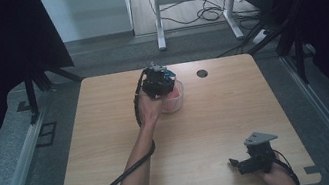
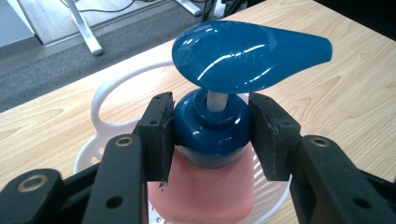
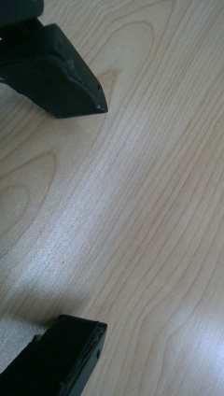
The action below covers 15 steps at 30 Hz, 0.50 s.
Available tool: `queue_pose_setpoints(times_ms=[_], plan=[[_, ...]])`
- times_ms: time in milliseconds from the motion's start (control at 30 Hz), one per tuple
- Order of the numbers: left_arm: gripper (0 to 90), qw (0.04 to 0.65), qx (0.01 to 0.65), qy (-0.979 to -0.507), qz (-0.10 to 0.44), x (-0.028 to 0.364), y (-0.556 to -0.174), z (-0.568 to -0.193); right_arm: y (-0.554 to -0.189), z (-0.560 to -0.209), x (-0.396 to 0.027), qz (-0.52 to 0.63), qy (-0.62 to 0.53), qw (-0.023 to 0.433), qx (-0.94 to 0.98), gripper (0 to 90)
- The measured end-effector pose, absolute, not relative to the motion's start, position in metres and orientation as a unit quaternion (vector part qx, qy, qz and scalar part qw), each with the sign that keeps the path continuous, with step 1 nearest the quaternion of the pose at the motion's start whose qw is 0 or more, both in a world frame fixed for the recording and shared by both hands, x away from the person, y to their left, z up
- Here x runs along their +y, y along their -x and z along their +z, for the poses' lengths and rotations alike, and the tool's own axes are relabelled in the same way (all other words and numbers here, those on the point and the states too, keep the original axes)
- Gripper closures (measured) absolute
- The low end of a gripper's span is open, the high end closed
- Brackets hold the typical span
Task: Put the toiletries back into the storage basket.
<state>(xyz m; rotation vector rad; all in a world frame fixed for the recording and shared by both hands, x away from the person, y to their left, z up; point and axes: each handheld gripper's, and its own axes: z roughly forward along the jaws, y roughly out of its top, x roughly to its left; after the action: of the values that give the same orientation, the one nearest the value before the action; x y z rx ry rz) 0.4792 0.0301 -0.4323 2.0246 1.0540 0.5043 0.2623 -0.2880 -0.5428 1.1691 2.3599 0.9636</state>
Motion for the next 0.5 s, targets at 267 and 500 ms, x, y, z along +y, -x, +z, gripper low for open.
queue_pose_setpoints(times_ms=[267,500], plan=[[52.6,0.388,0.417,-0.798,0.198,0.0309,-0.48,-0.4374,-0.2623,-0.5428,-0.288,0.339,-0.411,0.168,0.83,0.0],[52.5,0.388,0.417,-0.797,0.2,0.0311,-0.4801,-0.4396,-0.2623,-0.5428,-0.288,0.339,-0.411,0.167,0.83,0.0]])
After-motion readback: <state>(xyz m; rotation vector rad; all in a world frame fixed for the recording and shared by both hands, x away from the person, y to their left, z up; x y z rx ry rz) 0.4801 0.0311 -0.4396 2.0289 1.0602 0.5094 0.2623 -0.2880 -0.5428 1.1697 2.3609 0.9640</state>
